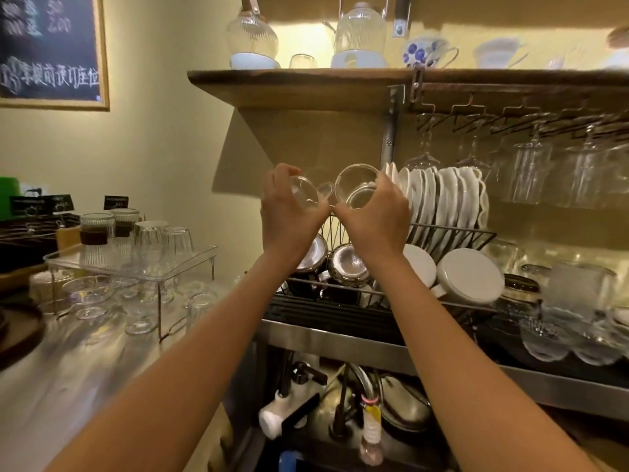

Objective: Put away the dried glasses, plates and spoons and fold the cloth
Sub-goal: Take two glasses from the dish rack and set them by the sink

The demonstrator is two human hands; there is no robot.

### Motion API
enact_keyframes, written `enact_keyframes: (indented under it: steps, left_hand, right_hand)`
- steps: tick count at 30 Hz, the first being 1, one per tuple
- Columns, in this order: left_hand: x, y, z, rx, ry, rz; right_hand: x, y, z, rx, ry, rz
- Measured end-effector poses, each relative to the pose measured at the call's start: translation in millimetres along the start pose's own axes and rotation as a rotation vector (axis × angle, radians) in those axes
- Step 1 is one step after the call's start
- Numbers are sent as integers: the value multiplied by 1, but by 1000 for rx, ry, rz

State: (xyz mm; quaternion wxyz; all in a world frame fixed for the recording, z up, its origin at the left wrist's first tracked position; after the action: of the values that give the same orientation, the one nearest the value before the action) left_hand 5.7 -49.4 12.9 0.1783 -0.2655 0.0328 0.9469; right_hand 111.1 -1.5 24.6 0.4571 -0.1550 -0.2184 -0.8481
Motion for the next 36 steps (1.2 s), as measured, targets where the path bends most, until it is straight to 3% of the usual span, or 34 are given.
enact_keyframes:
  steps: [13,21,30,36]
  left_hand:
    - [7,-2,-36,46,223,-119]
    - [13,-8,-47,283,375,-86]
    - [9,-4,-57,434,531,-94]
    - [12,-4,-74,389,615,-289]
  right_hand:
    - [-17,9,-26,84,-216,88]
    - [-31,6,-32,139,-298,43]
    - [-46,3,-47,151,-351,107]
    - [-51,7,-61,84,-392,236]
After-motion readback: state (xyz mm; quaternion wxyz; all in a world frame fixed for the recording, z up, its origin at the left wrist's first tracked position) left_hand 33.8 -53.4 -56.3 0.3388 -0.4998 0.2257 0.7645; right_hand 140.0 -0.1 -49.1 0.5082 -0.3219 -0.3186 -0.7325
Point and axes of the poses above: each hand's wrist, its own z-axis towards the middle knuckle, its own y-axis out of the back of the hand, x = y × z, the point moved 1 cm from there along z, towards the middle knuckle, and after that the axes turned 3 degrees about -x, right-handed, at the moved point
